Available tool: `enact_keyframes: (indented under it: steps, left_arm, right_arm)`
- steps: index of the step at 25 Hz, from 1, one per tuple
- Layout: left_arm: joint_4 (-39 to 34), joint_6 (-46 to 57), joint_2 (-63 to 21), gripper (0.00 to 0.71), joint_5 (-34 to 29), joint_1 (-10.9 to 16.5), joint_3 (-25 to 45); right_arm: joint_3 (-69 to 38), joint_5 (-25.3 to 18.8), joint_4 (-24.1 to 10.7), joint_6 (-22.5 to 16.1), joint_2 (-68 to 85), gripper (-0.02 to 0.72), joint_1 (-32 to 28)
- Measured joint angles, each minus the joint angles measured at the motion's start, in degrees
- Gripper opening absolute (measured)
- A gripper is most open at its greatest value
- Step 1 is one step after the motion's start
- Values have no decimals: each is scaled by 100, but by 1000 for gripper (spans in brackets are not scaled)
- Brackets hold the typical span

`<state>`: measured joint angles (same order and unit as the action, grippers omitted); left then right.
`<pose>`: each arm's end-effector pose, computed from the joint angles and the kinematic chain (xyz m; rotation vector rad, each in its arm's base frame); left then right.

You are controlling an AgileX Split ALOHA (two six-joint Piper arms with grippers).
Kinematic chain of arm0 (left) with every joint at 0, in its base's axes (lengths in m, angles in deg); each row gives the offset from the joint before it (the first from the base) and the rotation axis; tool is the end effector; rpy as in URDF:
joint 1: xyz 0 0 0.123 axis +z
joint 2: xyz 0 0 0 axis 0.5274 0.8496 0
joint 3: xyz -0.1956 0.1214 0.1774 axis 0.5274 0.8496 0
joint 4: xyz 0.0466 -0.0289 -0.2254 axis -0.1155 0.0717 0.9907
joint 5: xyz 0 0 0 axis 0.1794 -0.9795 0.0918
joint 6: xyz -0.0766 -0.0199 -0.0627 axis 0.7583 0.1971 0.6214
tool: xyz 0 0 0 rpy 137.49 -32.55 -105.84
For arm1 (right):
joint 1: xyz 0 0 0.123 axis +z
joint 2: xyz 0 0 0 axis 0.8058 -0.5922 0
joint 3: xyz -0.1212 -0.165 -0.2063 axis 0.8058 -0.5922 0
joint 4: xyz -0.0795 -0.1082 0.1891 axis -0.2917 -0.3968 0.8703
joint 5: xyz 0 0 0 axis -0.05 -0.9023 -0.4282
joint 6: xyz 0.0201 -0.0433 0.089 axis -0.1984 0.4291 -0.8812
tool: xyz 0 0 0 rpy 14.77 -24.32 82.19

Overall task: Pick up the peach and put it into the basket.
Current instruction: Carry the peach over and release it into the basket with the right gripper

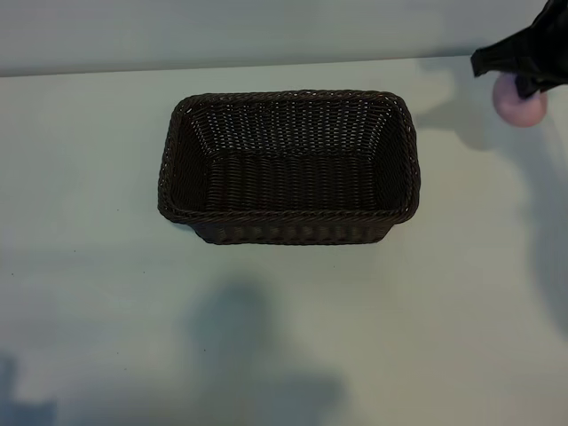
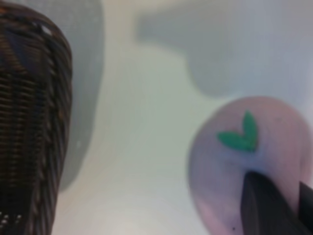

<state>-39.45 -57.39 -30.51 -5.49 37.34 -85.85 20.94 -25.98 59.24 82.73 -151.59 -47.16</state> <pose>-0.0216 -0.0068 0.2601 -0.0229 2.0669 0.0391 0.3525 0.0386 0.2886 -0.0962 2.7132 0.0229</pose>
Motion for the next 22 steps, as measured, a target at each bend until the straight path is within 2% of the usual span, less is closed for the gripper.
enact_keyframes:
  steps: [3, 8, 14, 17, 22]
  left_arm:
    - [0, 0, 0, 404, 0, 0, 0]
    - [0, 0, 0, 404, 0, 0, 0]
    - [0, 0, 0, 404, 0, 0, 0]
    - [0, 0, 0, 404, 0, 0, 0]
    - [0, 0, 0, 404, 0, 0, 0]
  right_arm:
    - [155, -243, 15, 45, 0, 47, -3]
    - [263, -406, 311, 90, 0, 47, 105]
    - [263, -419, 566, 165, 0, 47, 908]
    - [263, -338, 589, 171, 0, 47, 1425]
    - [263, 101, 605, 152, 0, 47, 1983]
